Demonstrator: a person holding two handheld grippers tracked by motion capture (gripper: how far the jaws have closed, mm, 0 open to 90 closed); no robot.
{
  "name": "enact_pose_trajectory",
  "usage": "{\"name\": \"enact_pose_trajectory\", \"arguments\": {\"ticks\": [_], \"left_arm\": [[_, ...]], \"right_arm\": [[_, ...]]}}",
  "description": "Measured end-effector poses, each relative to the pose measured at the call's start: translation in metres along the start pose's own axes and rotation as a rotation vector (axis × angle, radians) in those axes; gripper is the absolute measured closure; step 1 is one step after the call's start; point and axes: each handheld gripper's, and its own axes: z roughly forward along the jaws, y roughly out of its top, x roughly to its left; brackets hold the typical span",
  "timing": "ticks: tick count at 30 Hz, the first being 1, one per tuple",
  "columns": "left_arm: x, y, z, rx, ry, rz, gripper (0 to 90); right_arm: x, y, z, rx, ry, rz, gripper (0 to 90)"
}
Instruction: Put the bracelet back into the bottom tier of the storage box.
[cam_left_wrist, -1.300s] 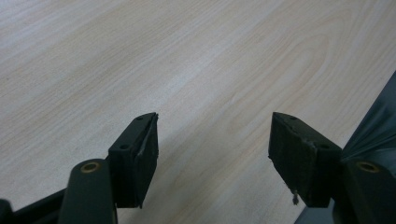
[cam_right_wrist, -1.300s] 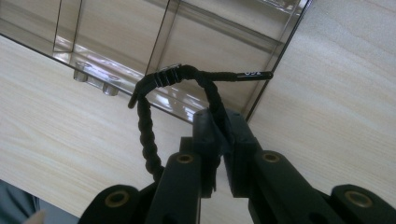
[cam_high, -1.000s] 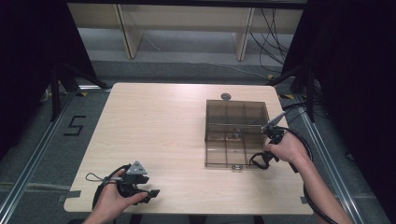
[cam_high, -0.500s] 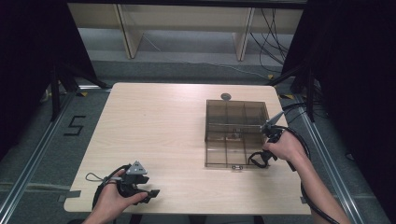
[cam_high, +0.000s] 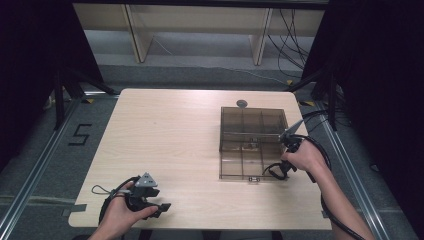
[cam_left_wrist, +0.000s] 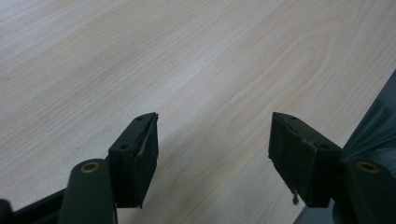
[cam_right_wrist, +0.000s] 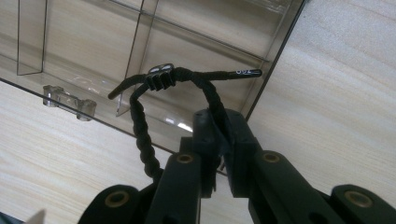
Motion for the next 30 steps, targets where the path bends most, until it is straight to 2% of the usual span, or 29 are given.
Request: {"name": "enact_pose_trajectory", "arguments": {"ticks": [2,3,5,7,8,9,10,11,12,13,14,15,16,17,18,19,20,22,23,24,25,26,27,28,29,30], "left_arm": [[0.0,0.0,0.0,0.0,0.0,-0.001,33.3],[0.0,0.0,0.0,-0.001,0.0,-0.002,33.3],[0.0,0.0,0.0,0.0,0.0,-0.001,33.3],[0.0,0.0,0.0,0.0,0.0,-0.001,33.3],[0.0,0.0,0.0,0.001,0.0,0.002,33.3],[0.0,0.0,0.0,0.001,0.0,0.0,33.3],[0.0,0.0,0.0,0.0,-0.001,0.0,33.3],[0.0,0.0,0.0,0.0,0.0,-0.001,33.3],[0.0,0.0,0.0,-0.001,-0.001,-0.001,33.3],[0.0,0.0,0.0,0.0,-0.001,0.0,33.3],[0.0,0.0,0.0,0.001,-0.001,0.0,33.3],[0.0,0.0,0.0,0.001,-0.001,0.0,33.3],[0.0,0.0,0.0,0.001,-0.001,0.0,33.3],[0.0,0.0,0.0,-0.001,-0.001,-0.002,33.2],[-0.001,0.0,0.0,-0.007,-0.002,-0.008,33.2],[0.0,0.0,0.0,0.002,-0.001,0.001,33.3],[0.0,0.0,0.0,0.001,-0.001,0.0,33.3],[0.0,0.0,0.0,0.003,-0.002,0.012,33.3],[0.0,0.0,0.0,0.003,-0.002,0.012,33.2],[0.0,0.0,0.0,0.003,-0.002,0.011,33.3],[0.0,0.0,0.0,0.003,-0.002,0.011,33.2],[0.0,0.0,0.0,0.003,-0.002,0.011,33.3],[0.0,0.0,0.0,0.003,-0.002,0.01,33.2],[0.0,0.0,0.0,-0.004,-0.003,0.003,33.2],[0.0,0.0,0.0,-0.005,-0.003,0.001,33.2],[0.0,0.0,0.0,0.004,-0.003,0.012,33.2]], "right_arm": [[-0.003,0.001,0.001,-0.018,0.0,-0.042,84.6],[-0.002,0.001,0.0,0.004,0.004,-0.015,84.6],[-0.003,0.002,-0.001,0.036,0.0,-0.026,84.6],[-0.001,0.003,0.001,0.012,-0.003,-0.008,84.6],[-0.002,0.004,0.001,0.019,-0.004,-0.033,84.7],[-0.002,0.004,0.002,0.004,-0.016,-0.047,84.7],[0.0,0.004,0.003,0.004,-0.018,-0.023,84.7],[-0.001,0.005,0.001,0.034,-0.019,-0.029,84.6],[-0.001,0.006,0.001,0.039,-0.02,-0.024,84.7],[0.001,0.006,0.003,0.02,-0.024,0.011,84.7],[-0.002,0.006,0.004,0.006,-0.029,-0.042,84.7],[-0.002,0.006,0.004,0.006,-0.029,-0.042,84.7],[0.001,0.009,0.002,0.037,-0.002,0.023,84.7],[0.001,0.009,0.002,0.036,-0.013,0.009,84.7],[-0.001,0.009,0.004,0.014,-0.03,-0.037,84.7],[0.0,0.01,0.003,0.039,-0.014,-0.006,84.7],[0.001,0.01,0.004,0.03,-0.03,0.002,84.7],[-0.001,0.012,0.005,0.025,-0.028,-0.029,84.7],[-0.001,0.012,0.005,0.025,-0.028,-0.029,84.7],[0.002,0.014,0.004,0.057,-0.016,0.016,84.7],[0.0,0.013,0.006,0.043,-0.028,-0.021,84.7],[0.003,0.015,0.005,0.054,-0.03,0.0,84.7],[0.002,0.014,0.006,0.06,-0.03,-0.007,84.7],[0.003,0.015,0.007,0.037,-0.037,0.001,84.6],[0.001,0.015,0.006,0.049,-0.029,-0.026,84.6],[0.002,0.015,0.008,0.024,-0.04,-0.03,84.6]]}}
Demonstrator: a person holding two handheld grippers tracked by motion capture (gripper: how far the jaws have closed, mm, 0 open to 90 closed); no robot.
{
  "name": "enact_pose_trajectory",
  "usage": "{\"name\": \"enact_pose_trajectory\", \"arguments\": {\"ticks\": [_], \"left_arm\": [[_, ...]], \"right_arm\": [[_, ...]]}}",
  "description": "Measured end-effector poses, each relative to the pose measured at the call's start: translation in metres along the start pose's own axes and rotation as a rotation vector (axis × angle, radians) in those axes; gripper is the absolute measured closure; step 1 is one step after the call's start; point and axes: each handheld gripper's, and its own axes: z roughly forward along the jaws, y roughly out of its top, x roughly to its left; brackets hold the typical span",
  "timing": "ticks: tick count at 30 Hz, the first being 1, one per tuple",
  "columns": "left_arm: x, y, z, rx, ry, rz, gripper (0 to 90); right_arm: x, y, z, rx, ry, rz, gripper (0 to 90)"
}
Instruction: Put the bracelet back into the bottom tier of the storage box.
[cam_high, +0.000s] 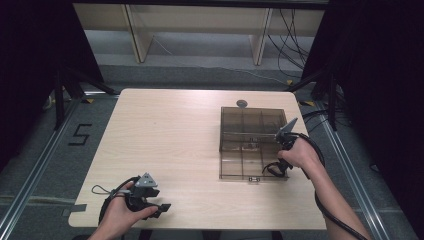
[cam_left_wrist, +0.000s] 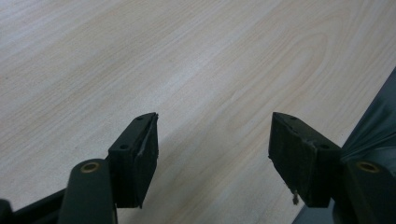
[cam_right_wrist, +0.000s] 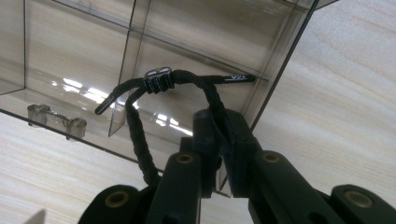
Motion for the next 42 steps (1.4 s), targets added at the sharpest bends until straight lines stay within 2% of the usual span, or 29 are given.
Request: {"name": "enact_pose_trajectory", "arguments": {"ticks": [1,3,5,8,9,10,11,12,13,14,15,16,17,18,19,20,21,22,23,24,27,30,31,32,33,34,36,38,42], "left_arm": [[0.0,0.0,0.0,0.0,0.0,0.0,33.2],[0.0,0.0,0.0,0.003,-0.001,0.004,33.2],[0.0,0.0,0.0,0.005,-0.003,0.004,33.2],[0.0,0.0,0.0,0.004,-0.004,0.001,33.2],[0.0,0.0,0.0,0.005,-0.004,0.001,33.2],[0.0,0.0,0.0,0.004,-0.005,0.001,33.2],[0.0,0.0,0.001,0.005,-0.005,0.001,33.2],[0.0,0.0,0.001,0.004,-0.005,0.0,33.2],[0.0,0.0,0.001,0.005,-0.006,0.001,33.2],[0.0,0.0,0.001,0.004,-0.006,0.0,33.2],[0.0,0.0,0.001,0.005,-0.006,0.0,33.2],[0.0,0.0,0.001,0.005,-0.006,0.0,33.2],[0.0,0.0,0.001,0.005,-0.007,0.001,33.2],[0.0,0.0,0.001,0.005,-0.008,0.001,33.2],[0.0,0.0,0.001,0.003,-0.006,0.002,33.2],[0.0,0.0,0.001,0.004,-0.007,0.002,33.2],[0.0,0.0,0.001,0.004,-0.008,0.001,33.2],[0.0,0.0,0.001,0.007,-0.008,0.002,33.2],[0.0,0.0,0.001,0.004,-0.006,0.002,33.2],[0.0,0.0,0.001,0.004,-0.007,0.002,33.2],[0.0,0.0,0.001,0.005,-0.007,0.003,33.2],[0.0,0.0,0.001,0.005,-0.007,0.003,33.2],[0.0,0.0,0.001,0.005,-0.008,0.003,33.2],[0.0,0.0,0.001,0.006,-0.008,0.003,33.2],[-0.001,0.0,0.002,-0.002,-0.009,-0.007,33.2],[-0.001,0.0,0.002,-0.003,-0.008,-0.008,33.2],[-0.001,0.0,0.002,0.002,-0.008,0.0,33.2],[0.0,0.0,0.002,0.001,0.001,0.007,33.2],[0.0,0.0,0.001,0.006,-0.008,0.005,33.2]], "right_arm": [[0.002,0.001,0.0,0.0,-0.003,0.018,84.6],[0.0,0.001,-0.001,0.022,-0.001,-0.008,84.6],[0.003,0.002,-0.001,0.03,-0.009,0.006,84.6],[0.004,0.002,0.002,0.014,-0.015,0.004,84.4],[-0.001,0.004,0.003,0.014,-0.018,-0.089,84.3],[0.002,0.003,0.005,-0.001,-0.034,-0.055,84.2],[0.005,0.003,0.004,0.019,-0.034,-0.017,84.2],[0.007,0.003,0.005,0.012,-0.029,0.003,84.1],[0.008,0.004,0.004,0.036,-0.034,0.012,84.0],[0.008,0.004,0.004,0.046,-0.018,0.019,84.0],[0.008,0.003,0.004,0.052,-0.042,-0.011,84.1],[0.006,0.002,0.007,0.029,-0.056,-0.042,84.1],[0.011,0.004,0.005,0.043,-0.04,0.023,84.0],[0.011,0.005,0.005,0.051,-0.038,0.021,83.8],[0.01,0.004,0.007,0.028,-0.048,-0.008,83.7],[0.012,0.004,0.006,0.05,-0.036,0.026,83.6],[0.013,0.004,0.006,0.047,-0.037,0.029,83.5],[0.013,0.005,0.005,0.058,-0.034,0.026,83.3],[0.011,0.004,0.005,0.043,-0.042,-0.009,83.2],[0.012,0.004,0.005,0.04,-0.039,0.008,82.9],[0.012,0.004,0.005,0.037,-0.042,0.0,81.2],[0.011,0.003,0.006,0.017,-0.036,-0.034,78.0],[0.012,0.002,0.006,0.003,-0.043,-0.034,77.4],[0.014,0.002,0.005,0.027,-0.036,-0.003,77.2],[0.014,0.001,0.006,0.013,-0.039,-0.006,76.9],[0.013,0.0,0.007,-0.016,-0.049,-0.039,76.6],[0.014,0.001,0.003,0.008,-0.043,-0.027,75.5],[0.014,0.0,0.0,0.005,-0.044,-0.033,74.0],[0.015,-0.001,-0.006,-0.044,-0.053,-0.031,73.5]]}}
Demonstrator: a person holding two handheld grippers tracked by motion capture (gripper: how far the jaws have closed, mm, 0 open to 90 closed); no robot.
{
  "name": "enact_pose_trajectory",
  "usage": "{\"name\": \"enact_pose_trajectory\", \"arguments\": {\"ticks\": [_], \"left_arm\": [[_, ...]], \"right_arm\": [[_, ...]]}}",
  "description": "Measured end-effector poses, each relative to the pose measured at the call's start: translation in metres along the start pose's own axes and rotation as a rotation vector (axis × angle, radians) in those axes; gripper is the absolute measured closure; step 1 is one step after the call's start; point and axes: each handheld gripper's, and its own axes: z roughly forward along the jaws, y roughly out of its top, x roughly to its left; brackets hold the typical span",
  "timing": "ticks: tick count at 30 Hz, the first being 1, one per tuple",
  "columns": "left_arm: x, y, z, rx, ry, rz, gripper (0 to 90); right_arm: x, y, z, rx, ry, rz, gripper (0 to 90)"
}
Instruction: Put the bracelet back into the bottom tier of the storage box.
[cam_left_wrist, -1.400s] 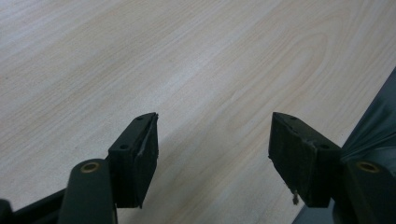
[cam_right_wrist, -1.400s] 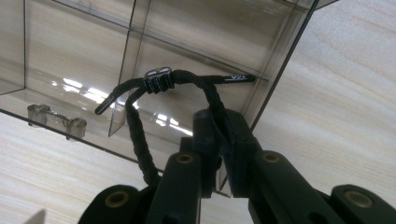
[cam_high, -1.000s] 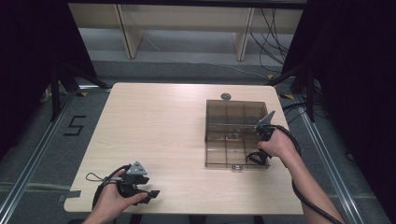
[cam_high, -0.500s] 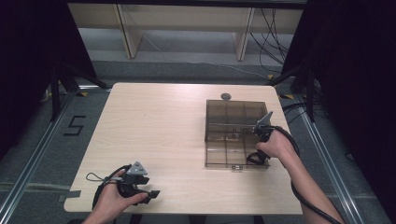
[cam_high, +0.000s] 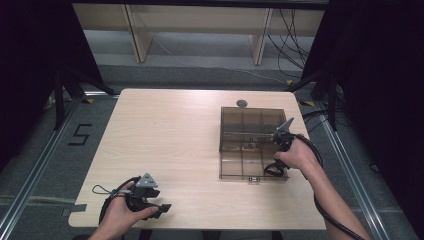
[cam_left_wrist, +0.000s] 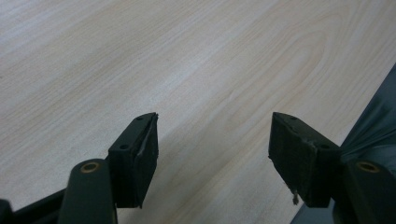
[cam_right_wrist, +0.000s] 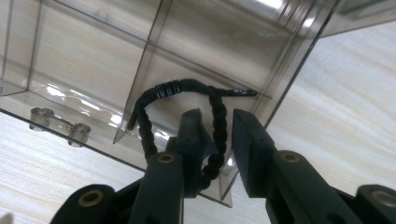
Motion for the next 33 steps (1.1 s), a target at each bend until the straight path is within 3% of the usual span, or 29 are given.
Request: {"name": "enact_pose_trajectory", "arguments": {"ticks": [10,13,15,16,20,23,24,25,27,28,29,33], "left_arm": [[0.0,0.0,0.0,-0.002,0.0,-0.002,33.2],[0.0,0.0,0.0,-0.001,0.0,-0.001,33.2],[0.0,0.0,0.001,-0.003,0.008,0.001,33.2],[0.0,0.0,0.001,-0.003,0.007,0.001,33.2],[-0.002,0.0,0.002,-0.01,-0.005,-0.017,33.2],[0.0,0.0,0.0,0.005,0.0,0.006,33.2],[0.0,0.0,0.0,0.005,-0.001,0.004,33.2],[0.0,0.0,0.0,0.002,0.0,0.001,33.2],[0.0,0.0,0.001,-0.003,0.008,0.0,33.2],[0.0,0.0,0.001,-0.002,0.007,0.002,33.2],[0.0,0.0,0.0,-0.002,0.008,0.002,33.2],[0.0,0.0,0.0,-0.003,0.007,0.002,33.2]], "right_arm": [[0.003,-0.008,-0.015,-0.001,-0.02,-0.002,88.7],[0.005,-0.013,-0.019,-0.008,-0.008,-0.015,90.0],[0.01,-0.017,-0.02,-0.008,-0.004,0.003,90.0],[0.01,-0.02,-0.021,-0.016,-0.01,-0.031,90.0],[0.014,-0.025,-0.022,-0.018,0.002,-0.049,90.0],[0.016,-0.026,-0.02,-0.007,0.013,-0.056,90.0],[0.01,-0.024,-0.017,-0.031,0.015,-0.142,90.0],[0.016,-0.025,-0.018,0.007,0.006,-0.054,90.0],[0.015,-0.025,-0.015,-0.012,0.0,-0.057,89.8],[0.009,-0.023,-0.013,-0.029,0.004,-0.143,89.8],[0.015,-0.023,-0.014,0.009,0.012,-0.047,89.8],[0.014,-0.023,-0.013,-0.009,0.0,-0.045,89.8]]}}
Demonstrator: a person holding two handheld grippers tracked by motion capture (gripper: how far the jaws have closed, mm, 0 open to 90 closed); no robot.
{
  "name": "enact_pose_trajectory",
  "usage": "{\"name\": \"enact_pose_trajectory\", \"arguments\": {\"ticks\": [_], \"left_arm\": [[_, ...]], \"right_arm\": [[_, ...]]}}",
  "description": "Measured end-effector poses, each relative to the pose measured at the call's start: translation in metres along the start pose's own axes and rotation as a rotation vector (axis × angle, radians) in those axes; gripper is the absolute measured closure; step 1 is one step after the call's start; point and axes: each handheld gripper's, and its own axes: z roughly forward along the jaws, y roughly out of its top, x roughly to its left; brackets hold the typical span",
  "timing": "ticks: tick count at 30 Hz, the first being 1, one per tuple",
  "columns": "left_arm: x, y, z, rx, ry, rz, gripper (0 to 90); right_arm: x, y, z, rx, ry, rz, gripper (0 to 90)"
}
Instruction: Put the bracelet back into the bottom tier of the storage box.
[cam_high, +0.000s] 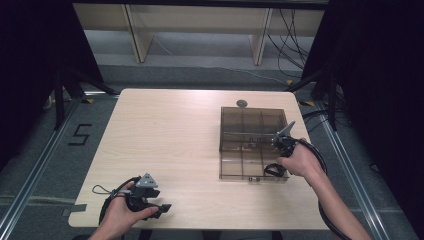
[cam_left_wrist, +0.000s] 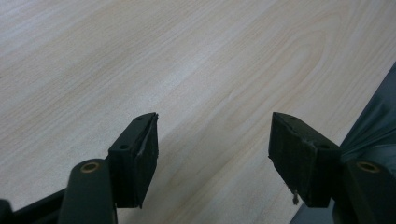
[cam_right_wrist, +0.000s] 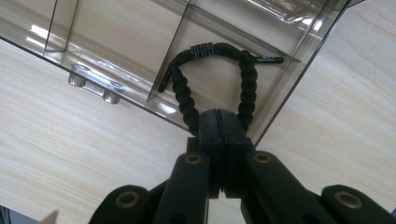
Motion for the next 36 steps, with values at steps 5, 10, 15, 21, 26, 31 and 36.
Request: {"name": "enact_pose_trajectory", "arguments": {"ticks": [5,10,15,21,26,31,36], "left_arm": [[0.0,0.0,0.0,0.002,-0.001,0.002,33.2],[-0.001,0.0,0.0,0.002,-0.001,-0.016,33.2],[0.0,0.0,0.0,0.006,-0.012,-0.004,33.2],[0.0,0.0,-0.001,0.006,-0.01,-0.005,33.2],[0.0,0.0,0.0,0.001,-0.002,0.001,33.2],[0.0,0.0,0.0,0.008,-0.014,-0.002,33.2],[0.0,0.0,0.0,0.009,-0.014,-0.002,33.2]], "right_arm": [[-0.002,0.001,0.0,0.012,0.007,0.0,89.8],[0.001,0.002,0.0,0.012,0.009,-0.009,89.8],[0.004,0.003,0.002,0.011,-0.003,0.009,89.8],[0.003,0.005,0.012,0.026,0.019,-0.015,89.4],[0.001,0.006,0.016,0.027,0.025,-0.008,89.5],[-0.001,0.006,0.011,0.032,0.028,-0.002,89.3],[-0.001,0.006,0.012,0.017,0.019,0.005,88.9]]}}
